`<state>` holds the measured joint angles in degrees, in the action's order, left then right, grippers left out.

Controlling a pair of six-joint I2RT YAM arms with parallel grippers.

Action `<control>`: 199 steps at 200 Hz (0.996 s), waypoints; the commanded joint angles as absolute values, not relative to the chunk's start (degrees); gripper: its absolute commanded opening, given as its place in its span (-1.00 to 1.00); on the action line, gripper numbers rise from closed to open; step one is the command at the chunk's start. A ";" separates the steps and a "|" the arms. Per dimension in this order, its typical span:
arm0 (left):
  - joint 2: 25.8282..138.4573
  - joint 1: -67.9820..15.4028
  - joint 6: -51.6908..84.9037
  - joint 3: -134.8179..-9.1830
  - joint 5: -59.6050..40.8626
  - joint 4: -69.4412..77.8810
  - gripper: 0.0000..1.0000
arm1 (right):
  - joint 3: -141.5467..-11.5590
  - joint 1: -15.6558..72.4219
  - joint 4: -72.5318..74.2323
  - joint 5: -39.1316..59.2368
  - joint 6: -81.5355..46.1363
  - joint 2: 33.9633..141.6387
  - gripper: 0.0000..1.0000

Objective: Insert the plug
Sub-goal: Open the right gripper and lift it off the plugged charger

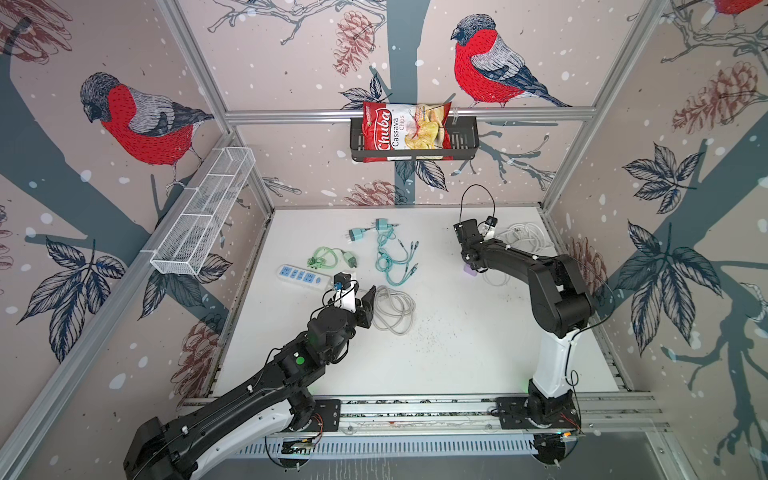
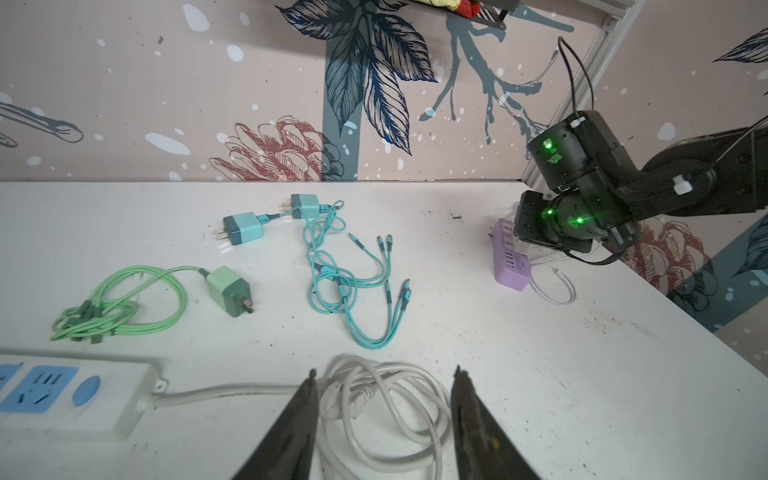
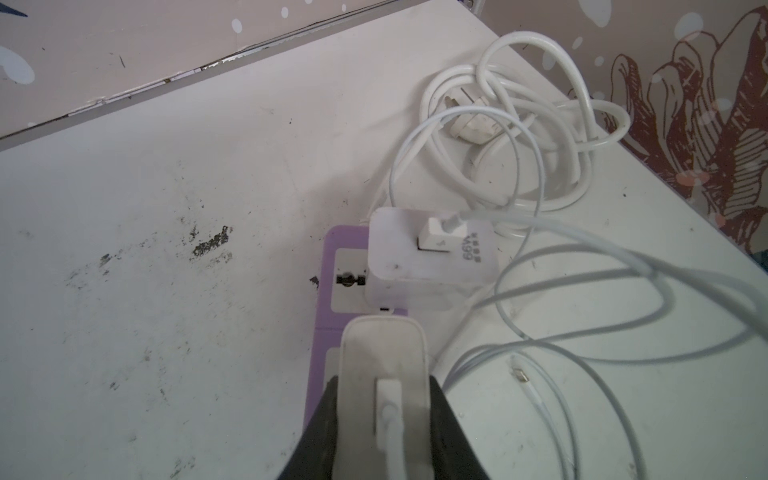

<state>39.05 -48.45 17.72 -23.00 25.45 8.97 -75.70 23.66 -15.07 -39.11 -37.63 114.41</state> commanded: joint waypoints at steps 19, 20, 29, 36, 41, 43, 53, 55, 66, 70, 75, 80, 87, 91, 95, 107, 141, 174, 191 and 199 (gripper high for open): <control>37.53 -48.34 18.11 -22.33 29.68 5.99 0.08 | -75.81 23.12 -24.35 -24.35 -35.26 115.75 -0.45; 37.53 -48.34 18.11 -22.33 29.74 5.94 0.08 | -75.74 23.07 -24.30 -24.35 -35.25 115.66 -0.44; 37.53 -48.27 18.11 -22.16 30.23 5.48 0.08 | -75.42 23.03 -23.93 -23.97 -35.18 115.22 -0.39; 37.54 -48.32 18.13 -22.13 30.49 5.24 0.09 | -75.25 22.94 -23.68 -23.78 -35.16 114.83 -0.36; 37.57 -48.32 18.15 -22.02 30.57 5.12 0.09 | -75.16 22.95 -23.71 -23.56 -35.08 114.63 -0.34; 37.56 -48.29 18.18 -22.01 30.71 5.15 0.10 | -75.17 22.98 -23.70 -23.56 -35.07 114.59 -0.32; 37.48 -48.25 18.26 -21.93 31.01 5.03 0.10 | -75.13 22.89 -23.81 -23.52 -34.98 114.22 -0.26; 37.43 -48.19 18.28 -21.92 31.09 5.02 0.10 | -75.10 22.88 -23.75 -23.50 -34.98 114.14 -0.25; 37.34 -48.23 18.31 -21.80 31.21 5.02 0.11 | -74.93 22.61 -23.69 -23.31 -34.89 113.63 -0.17; 37.35 -48.25 18.35 -21.88 31.27 5.04 0.11 | -74.86 22.51 -23.58 -23.13 -34.81 113.53 -0.15; 37.27 -48.24 18.42 -21.95 31.28 4.96 0.11 | -74.84 22.38 -23.56 -22.85 -34.68 113.33 -0.13; 37.22 -48.24 18.45 -21.92 31.29 5.01 0.11 | -74.74 22.27 -23.41 -22.71 -34.52 113.10 -0.11; 37.17 -48.25 18.52 -21.74 31.30 5.36 0.12 | -74.57 22.26 -23.21 -22.54 -34.37 112.81 -0.09; 37.18 -48.17 18.48 -21.56 31.38 5.61 0.12 | -74.51 22.27 -23.12 -22.52 -34.37 112.55 -0.08; 37.12 -48.16 18.46 -21.43 31.38 5.78 0.12 | -74.39 22.23 -23.12 -22.50 -34.37 112.35 -0.08; 37.32 -48.11 18.40 -21.35 31.43 5.95 0.12 | -74.19 22.23 -23.07 -22.46 -34.44 111.67 -0.07; 37.47 -48.16 18.16 -21.54 31.62 5.64 0.12 | -73.51 22.48 -23.95 -22.50 -34.81 108.74 0.03; 37.92 -48.07 17.55 -22.40 33.47 4.91 0.28 | -71.09 23.12 -23.82 -21.15 -34.98 103.64 0.12; 38.38 -47.91 18.51 -23.38 36.02 3.53 0.37 | -69.02 23.46 -23.22 -19.38 -35.31 100.02 0.14; 38.62 -47.78 19.26 -23.76 37.15 3.03 0.42 | -68.12 23.68 -23.03 -18.38 -35.61 98.28 0.14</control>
